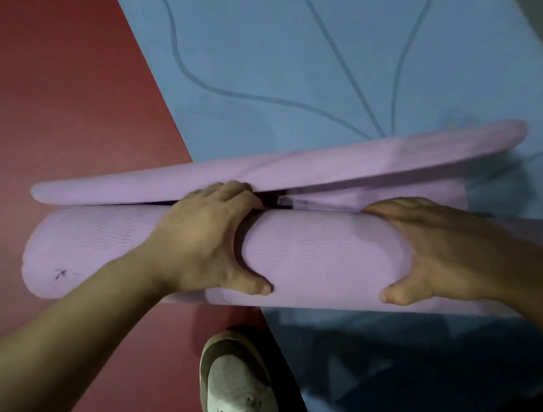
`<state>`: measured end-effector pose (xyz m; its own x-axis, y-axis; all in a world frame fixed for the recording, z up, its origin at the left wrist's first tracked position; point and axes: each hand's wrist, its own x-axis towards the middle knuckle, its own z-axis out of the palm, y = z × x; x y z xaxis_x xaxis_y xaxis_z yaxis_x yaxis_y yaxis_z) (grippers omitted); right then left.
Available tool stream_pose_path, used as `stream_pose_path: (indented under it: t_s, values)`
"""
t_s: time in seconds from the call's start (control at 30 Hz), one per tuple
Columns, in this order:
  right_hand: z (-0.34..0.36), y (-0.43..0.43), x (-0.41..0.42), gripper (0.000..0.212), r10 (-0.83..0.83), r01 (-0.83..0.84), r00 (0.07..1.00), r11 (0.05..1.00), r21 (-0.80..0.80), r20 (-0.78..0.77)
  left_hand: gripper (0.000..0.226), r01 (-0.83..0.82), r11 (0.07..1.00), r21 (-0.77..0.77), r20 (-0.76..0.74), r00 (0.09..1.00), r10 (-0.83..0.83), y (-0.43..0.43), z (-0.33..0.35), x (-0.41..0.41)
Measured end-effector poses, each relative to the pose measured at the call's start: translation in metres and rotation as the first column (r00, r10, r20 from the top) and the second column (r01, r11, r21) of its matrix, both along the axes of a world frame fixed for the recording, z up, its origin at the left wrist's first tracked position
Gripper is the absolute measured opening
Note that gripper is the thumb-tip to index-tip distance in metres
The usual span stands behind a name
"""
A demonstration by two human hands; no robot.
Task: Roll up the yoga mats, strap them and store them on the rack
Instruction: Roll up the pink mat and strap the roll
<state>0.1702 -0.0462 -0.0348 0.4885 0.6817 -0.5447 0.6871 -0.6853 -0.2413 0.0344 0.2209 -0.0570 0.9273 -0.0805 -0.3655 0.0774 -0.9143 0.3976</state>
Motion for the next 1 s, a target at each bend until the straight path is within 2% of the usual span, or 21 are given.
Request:
stream_pose_path:
  t_s: [0.07, 0.13, 0.2, 0.23, 0.4, 0.43, 0.5, 0.53, 0.6, 0.67, 0.73, 0.8, 0.93, 1.0]
  values:
    - [-0.002, -0.006, -0.007, 0.099, -0.035, 0.035, 0.999, 0.998, 0.055, 0.005, 0.099, -0.002, 0.999, -0.039, 0.083, 0.997, 0.006, 0.005, -0.003, 0.002]
    - [-0.002, -0.015, -0.018, 0.082, -0.118, 0.105, 0.99, 0.982, 0.155, 0.08, 0.093, -0.027, 0.998, -0.062, 0.146, 0.989, 0.036, 0.009, -0.004, 0.006]
    - [-0.003, -0.013, -0.03, 0.063, -0.166, 0.106, 0.969, 0.948, 0.3, 0.181, 0.083, -0.091, 0.993, -0.069, 0.232, 0.967, 0.104, 0.014, -0.006, 0.01]
    - [-0.005, -0.01, -0.035, 0.06, -0.175, 0.092, 0.959, 0.936, 0.34, 0.224, 0.078, -0.123, 0.99, -0.067, 0.272, 0.953, 0.137, 0.016, -0.008, 0.013]
    - [-0.016, 0.007, -0.031, 0.097, -0.115, 0.063, 0.953, 0.981, 0.186, 0.281, 0.058, -0.261, 0.965, -0.023, 0.469, 0.85, 0.241, 0.015, -0.011, 0.022]
    - [-0.019, 0.007, -0.027, 0.099, -0.125, 0.073, 0.953, 0.979, 0.192, 0.277, 0.053, -0.292, 0.956, -0.009, 0.513, 0.82, 0.255, 0.012, -0.01, 0.023]
    - [-0.021, 0.008, -0.02, 0.089, -0.161, 0.083, 0.949, 0.957, 0.278, 0.27, 0.049, -0.319, 0.948, 0.025, 0.553, 0.794, 0.253, 0.003, -0.005, 0.021]
    - [-0.022, 0.01, -0.017, 0.08, -0.179, 0.079, 0.942, 0.94, 0.332, 0.283, 0.053, -0.298, 0.953, 0.06, 0.536, 0.815, 0.221, -0.002, -0.004, 0.018]
    - [-0.022, 0.015, -0.014, 0.066, -0.245, 0.11, 0.925, 0.904, 0.414, 0.29, 0.076, -0.204, 0.961, 0.185, 0.437, 0.893, 0.106, -0.014, -0.006, 0.006]
    - [-0.02, 0.022, -0.016, 0.06, -0.306, 0.163, 0.913, 0.88, 0.446, 0.27, 0.109, -0.101, 0.93, 0.353, 0.286, 0.958, -0.005, -0.023, -0.011, -0.004]
    - [-0.019, 0.023, -0.018, 0.06, -0.3, 0.16, 0.919, 0.876, 0.455, 0.256, 0.125, -0.07, 0.906, 0.417, 0.2, 0.98, -0.017, -0.026, -0.014, -0.005]
    - [-0.019, 0.018, -0.019, 0.071, -0.218, 0.096, 0.936, 0.913, 0.396, 0.276, 0.122, -0.062, 0.91, 0.411, 0.21, 0.977, -0.028, -0.021, -0.013, 0.002]
    - [-0.019, 0.017, -0.004, 0.123, 0.052, -0.104, 0.928, 0.987, 0.122, 0.369, 0.107, -0.05, 0.928, 0.369, 0.259, 0.964, -0.051, -0.006, -0.005, 0.024]
    - [-0.02, 0.025, 0.009, 0.124, 0.081, -0.127, 0.912, 0.988, 0.088, 0.401, 0.11, -0.033, 0.932, 0.361, 0.23, 0.972, -0.054, 0.001, -0.002, 0.034]
